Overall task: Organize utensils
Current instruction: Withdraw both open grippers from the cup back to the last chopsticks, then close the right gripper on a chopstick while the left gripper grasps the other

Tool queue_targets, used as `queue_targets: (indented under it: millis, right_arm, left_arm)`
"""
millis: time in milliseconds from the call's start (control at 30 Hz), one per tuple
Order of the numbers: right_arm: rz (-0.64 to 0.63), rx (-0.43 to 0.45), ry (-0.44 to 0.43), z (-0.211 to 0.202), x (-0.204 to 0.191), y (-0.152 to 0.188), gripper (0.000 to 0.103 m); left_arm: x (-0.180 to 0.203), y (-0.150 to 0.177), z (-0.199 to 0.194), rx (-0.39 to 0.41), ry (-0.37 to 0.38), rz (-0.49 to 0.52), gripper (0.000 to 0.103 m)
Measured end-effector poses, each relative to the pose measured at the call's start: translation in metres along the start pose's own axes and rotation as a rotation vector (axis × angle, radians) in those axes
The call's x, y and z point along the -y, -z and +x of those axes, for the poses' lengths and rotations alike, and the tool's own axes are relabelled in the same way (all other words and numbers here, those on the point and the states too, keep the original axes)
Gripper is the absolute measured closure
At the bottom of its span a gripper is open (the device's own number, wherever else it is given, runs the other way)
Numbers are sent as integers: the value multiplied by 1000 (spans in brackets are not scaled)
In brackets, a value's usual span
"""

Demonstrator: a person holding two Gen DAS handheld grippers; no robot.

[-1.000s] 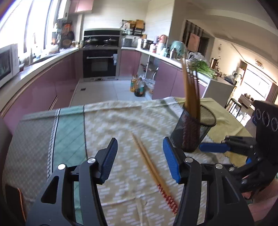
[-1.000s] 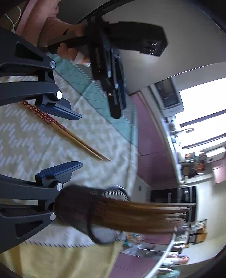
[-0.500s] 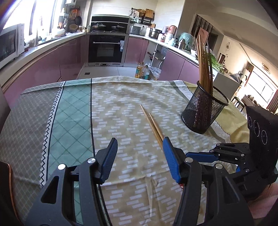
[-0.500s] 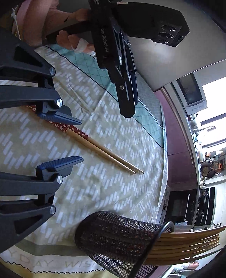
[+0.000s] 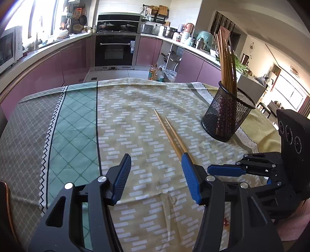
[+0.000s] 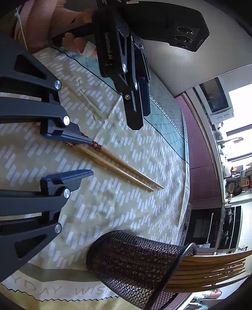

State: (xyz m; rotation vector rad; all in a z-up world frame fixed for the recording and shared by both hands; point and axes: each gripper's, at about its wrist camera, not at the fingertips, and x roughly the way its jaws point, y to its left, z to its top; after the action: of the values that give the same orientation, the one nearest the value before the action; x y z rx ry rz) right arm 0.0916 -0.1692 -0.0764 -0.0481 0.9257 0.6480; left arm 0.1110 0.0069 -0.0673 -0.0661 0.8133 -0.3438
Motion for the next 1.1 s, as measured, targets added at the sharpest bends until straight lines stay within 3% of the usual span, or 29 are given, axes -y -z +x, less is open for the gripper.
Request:
queue_targets:
  millis: [667,700,767,800,1033,1100]
  right_arm:
    - [64,5,18,-1,29,-6,81]
    - [65,6,18,-1,29,-7,81]
    - [68,7,18,-1,31,-8,81]
    - [68,7,19,0,31,-8,81]
    - [69,11,29,1,34,-11,82]
    - [68,12,37,3,33,-12,82]
  left_arm:
    - [50,18,37,-132,45,191,71]
    - [51,18,38,-131,37,192,72]
    - [50,16,39,-136,38,176,86]
    - [49,16,40,-139,42,166,88]
    - [48,21,35,-144,30,106,92]
    - [47,20,33,-146,39,92,87]
